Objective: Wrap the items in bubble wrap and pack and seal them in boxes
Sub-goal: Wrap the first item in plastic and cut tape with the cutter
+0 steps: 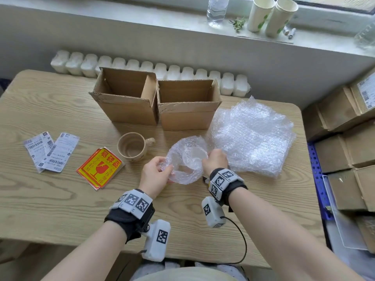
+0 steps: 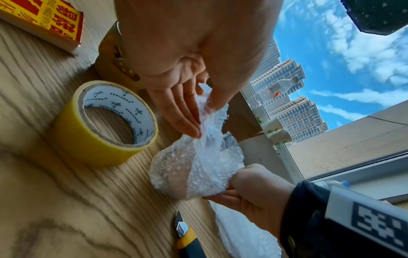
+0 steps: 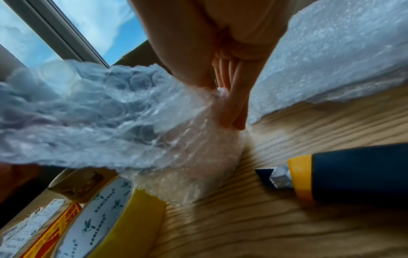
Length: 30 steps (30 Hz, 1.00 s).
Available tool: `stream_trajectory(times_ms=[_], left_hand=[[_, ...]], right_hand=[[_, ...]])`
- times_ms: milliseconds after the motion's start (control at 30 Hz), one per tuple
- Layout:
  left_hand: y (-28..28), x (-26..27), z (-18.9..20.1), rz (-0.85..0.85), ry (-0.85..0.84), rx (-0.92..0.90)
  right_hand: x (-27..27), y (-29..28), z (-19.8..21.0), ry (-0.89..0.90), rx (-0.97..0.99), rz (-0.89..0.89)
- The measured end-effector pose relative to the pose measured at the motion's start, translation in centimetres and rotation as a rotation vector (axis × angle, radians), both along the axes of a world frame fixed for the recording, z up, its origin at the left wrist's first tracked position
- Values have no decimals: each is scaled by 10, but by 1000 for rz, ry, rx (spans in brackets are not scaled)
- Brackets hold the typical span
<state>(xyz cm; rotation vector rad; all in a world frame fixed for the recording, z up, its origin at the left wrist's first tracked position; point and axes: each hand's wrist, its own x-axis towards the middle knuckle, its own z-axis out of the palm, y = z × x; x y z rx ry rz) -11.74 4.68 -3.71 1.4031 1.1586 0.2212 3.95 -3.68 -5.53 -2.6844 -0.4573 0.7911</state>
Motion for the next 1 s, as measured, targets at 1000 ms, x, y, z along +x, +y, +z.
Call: stream_trajectory(times_ms=[1000], left_hand=[[24, -10, 11, -364, 305, 303]], right_hand=[[3, -14, 57, 15, 303, 73]])
